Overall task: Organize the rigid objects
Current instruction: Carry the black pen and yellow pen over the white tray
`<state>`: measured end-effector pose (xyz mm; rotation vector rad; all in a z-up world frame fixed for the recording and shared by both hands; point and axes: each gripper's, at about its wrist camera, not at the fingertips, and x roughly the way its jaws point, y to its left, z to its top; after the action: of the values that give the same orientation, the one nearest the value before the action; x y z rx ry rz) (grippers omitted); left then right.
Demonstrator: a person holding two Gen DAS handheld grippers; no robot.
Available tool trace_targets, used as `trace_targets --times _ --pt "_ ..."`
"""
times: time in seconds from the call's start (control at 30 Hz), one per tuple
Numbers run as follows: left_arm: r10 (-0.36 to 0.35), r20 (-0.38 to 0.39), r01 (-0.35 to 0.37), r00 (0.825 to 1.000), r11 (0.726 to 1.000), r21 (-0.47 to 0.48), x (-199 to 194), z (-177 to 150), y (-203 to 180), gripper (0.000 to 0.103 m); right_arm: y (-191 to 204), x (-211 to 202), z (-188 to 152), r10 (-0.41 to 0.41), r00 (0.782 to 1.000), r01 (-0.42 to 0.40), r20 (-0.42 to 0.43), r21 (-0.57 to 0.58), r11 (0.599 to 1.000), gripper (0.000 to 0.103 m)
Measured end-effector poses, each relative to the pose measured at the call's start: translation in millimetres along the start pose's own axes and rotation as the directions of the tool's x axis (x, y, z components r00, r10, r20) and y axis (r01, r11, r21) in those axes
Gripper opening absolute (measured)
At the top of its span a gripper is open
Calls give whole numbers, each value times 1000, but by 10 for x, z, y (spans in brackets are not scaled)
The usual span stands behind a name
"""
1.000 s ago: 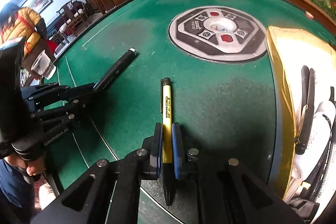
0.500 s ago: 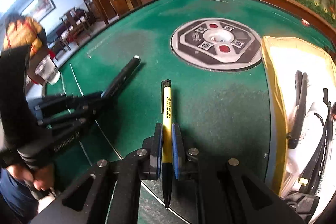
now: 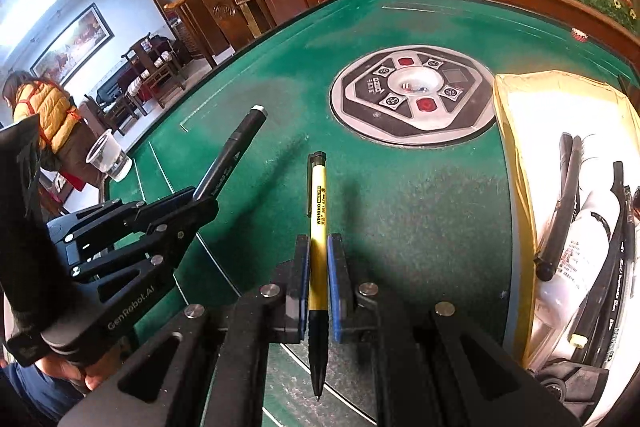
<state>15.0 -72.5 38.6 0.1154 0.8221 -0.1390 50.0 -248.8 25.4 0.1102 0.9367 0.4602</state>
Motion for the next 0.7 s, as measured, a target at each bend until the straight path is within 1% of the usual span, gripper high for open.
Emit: trace_targets --times 0.1,0.43,0.63,0.7 --pt "13 13 -14 1000 1000 14 -52 2 -41 15 -5 -22 8 9 1000 -9 5 5 1000 8" --pt "23 49 -25 999 998 54 -224 76 -191 15 -85 -206 39 43 998 -45 47 44 998 8" --pt "-7 47 4 999 998 64 -283 112 -303 15 -260 -460 45 58 992 -68 109 96 993 8" --pt "-30 47 27 998 997 67 -316 139 -362 15 -353 -564 53 55 989 -71 135 119 990 8"
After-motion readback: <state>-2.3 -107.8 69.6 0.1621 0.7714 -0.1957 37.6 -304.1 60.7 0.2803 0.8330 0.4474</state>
